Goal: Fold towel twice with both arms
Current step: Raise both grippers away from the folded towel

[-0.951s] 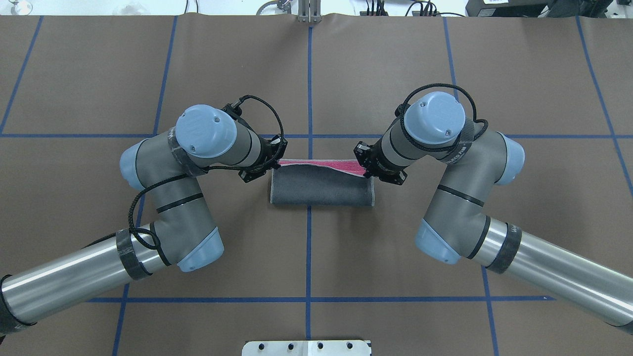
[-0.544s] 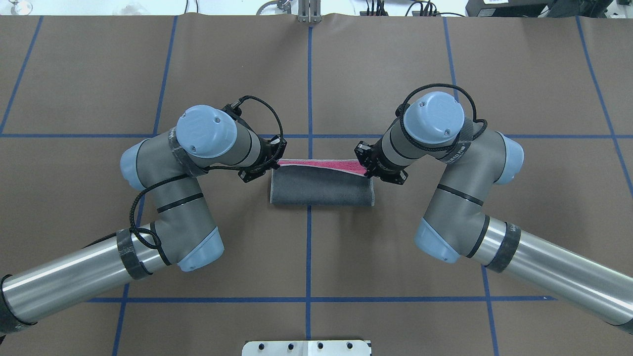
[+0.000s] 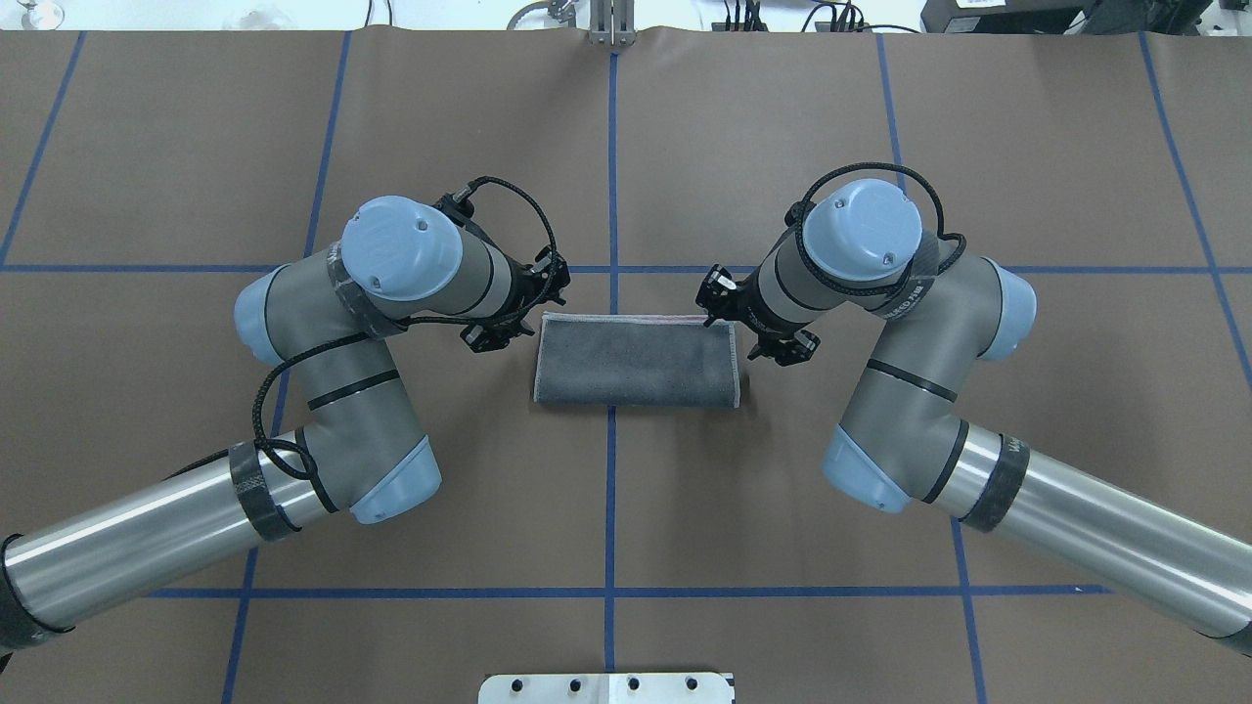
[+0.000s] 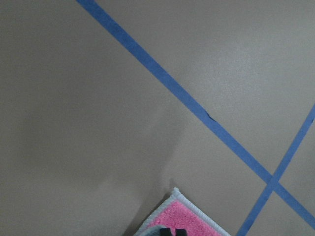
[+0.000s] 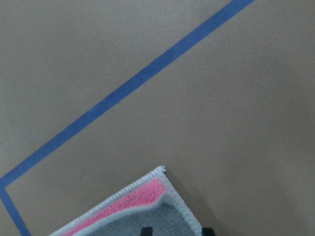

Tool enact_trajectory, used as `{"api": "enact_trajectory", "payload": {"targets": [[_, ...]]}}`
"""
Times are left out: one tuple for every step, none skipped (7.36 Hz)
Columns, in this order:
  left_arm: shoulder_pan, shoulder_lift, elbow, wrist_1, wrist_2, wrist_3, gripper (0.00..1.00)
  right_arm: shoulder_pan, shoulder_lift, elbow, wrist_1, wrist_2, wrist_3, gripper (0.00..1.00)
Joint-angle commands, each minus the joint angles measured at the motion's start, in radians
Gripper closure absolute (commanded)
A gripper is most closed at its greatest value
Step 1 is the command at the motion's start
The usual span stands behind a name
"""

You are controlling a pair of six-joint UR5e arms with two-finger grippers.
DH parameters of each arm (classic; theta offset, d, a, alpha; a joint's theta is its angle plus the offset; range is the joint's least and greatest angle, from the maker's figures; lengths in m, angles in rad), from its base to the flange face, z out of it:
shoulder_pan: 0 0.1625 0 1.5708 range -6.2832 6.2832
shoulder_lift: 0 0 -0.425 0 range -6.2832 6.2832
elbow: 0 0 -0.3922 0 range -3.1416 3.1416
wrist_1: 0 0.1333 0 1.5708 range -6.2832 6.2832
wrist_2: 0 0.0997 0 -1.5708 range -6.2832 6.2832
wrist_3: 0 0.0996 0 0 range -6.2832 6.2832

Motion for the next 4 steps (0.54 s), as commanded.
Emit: {"api": "enact_trajectory", "payload": {"targets": [[-0.011,-0.006,-0.001,-0.002,-0.001,-0.003,0.23,0.01,0.001,0.013,0.007,0.002,0.011,0.0],[-0.019,-0.014,-0.004,-0.002,-0.007,-0.002,0.23,0.011,-0.009,0.032,0.028,0.0,0.018,0.0],[-0.024,-0.015,-0.007,-0.001,-0.01,0.0,0.23,0.011,-0.023,0.062,0.037,-0.001,0.087,0.0],[-0.027,-0.015,-0.01,-0.001,-0.011,0.001,0.23,0.007,-0.04,0.11,0.037,-0.009,0.201,0.0]]}}
